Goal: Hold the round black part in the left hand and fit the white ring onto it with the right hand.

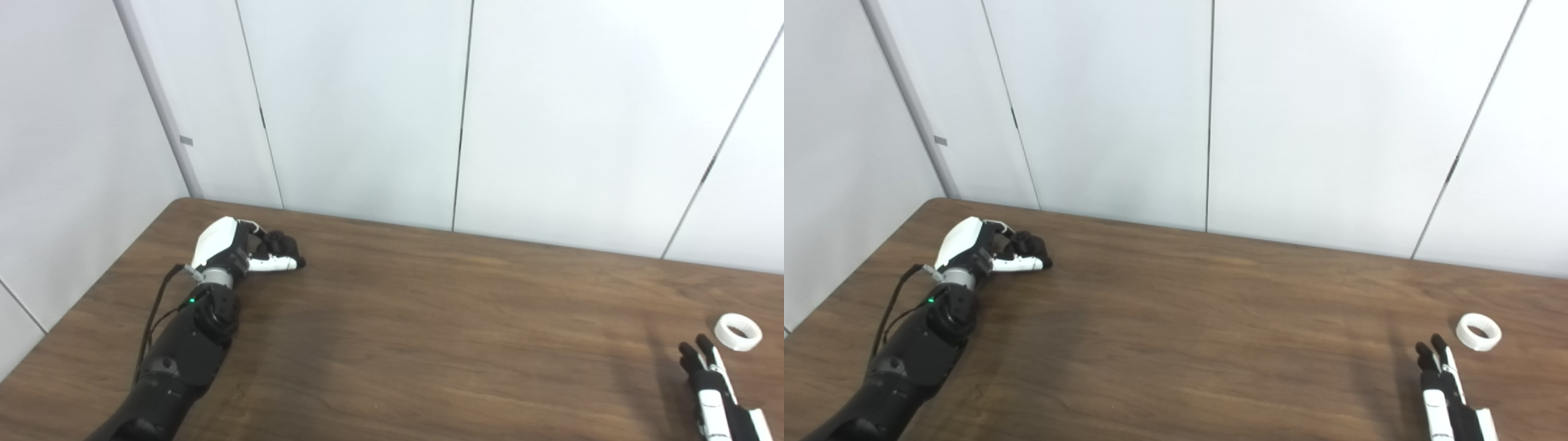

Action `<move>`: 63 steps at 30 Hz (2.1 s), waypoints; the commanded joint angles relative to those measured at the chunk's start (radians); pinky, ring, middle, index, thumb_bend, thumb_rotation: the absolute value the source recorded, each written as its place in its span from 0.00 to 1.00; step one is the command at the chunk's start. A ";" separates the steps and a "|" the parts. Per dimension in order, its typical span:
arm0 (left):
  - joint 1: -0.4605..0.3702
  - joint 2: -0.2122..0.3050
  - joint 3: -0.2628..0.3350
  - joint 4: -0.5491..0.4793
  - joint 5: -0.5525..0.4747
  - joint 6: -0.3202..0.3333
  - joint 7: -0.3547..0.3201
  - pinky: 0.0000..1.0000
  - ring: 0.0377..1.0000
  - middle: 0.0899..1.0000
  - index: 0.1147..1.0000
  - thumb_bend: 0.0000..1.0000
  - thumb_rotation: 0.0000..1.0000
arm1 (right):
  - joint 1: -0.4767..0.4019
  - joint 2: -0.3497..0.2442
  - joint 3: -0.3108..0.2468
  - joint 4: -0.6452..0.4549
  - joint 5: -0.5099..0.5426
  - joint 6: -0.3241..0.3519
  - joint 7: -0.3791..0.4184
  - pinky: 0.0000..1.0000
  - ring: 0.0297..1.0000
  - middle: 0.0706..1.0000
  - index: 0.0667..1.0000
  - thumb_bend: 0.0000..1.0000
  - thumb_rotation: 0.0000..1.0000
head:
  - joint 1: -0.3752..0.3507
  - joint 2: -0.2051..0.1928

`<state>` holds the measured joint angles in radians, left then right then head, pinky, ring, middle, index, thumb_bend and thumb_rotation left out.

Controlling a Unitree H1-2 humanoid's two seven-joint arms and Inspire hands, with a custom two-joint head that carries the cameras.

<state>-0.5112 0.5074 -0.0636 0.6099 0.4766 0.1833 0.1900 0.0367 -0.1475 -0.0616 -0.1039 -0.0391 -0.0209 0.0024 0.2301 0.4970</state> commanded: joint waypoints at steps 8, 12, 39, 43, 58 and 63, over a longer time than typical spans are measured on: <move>-0.018 0.029 -0.014 -0.069 0.047 -0.011 0.038 1.00 0.87 0.73 0.42 0.52 0.05 | -0.005 -0.005 -0.001 0.003 -0.008 -0.010 0.001 1.00 0.95 0.94 1.00 0.39 1.00 | -0.001 0.000; -0.005 0.031 -0.016 -0.094 0.057 -0.006 0.032 1.00 0.87 0.73 0.42 0.52 0.05 | -0.006 -0.004 -0.003 0.006 -0.002 -0.012 0.004 1.00 0.95 0.93 1.00 0.40 1.00 | -0.004 0.002; 0.279 -0.114 -0.102 -0.703 0.193 0.061 -0.099 1.00 0.89 0.74 0.42 0.53 0.05 | -0.026 0.021 0.026 0.020 -0.028 -0.032 0.000 1.00 0.93 0.92 0.99 0.51 1.00 | -0.077 0.035; 0.301 -0.137 -0.143 -0.753 0.232 0.052 -0.131 1.00 0.89 0.74 0.42 0.53 0.05 | -0.033 0.029 0.030 0.027 -0.028 -0.037 0.000 1.00 0.94 0.92 0.99 0.54 1.00 | -0.099 0.046; 0.427 -0.211 -0.311 -0.859 0.378 -0.089 -0.182 1.00 0.89 0.76 0.42 0.53 0.06 | -0.045 0.073 0.047 -0.020 -0.071 0.017 -0.021 1.00 0.91 0.91 0.97 0.60 1.00 | -0.215 0.126; 0.469 -0.230 -0.338 -0.858 0.383 -0.128 -0.196 1.00 0.90 0.77 0.42 0.53 0.06 | -0.050 0.086 0.056 -0.053 -0.081 0.041 -0.027 1.00 0.91 0.91 0.96 0.61 1.00 | -0.261 0.163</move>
<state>-0.0296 0.2796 -0.4025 -0.2179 0.8420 0.0844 -0.0178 0.0075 -0.0685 -0.0119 -0.1147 -0.1181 0.0258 -0.0274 -0.0306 0.6595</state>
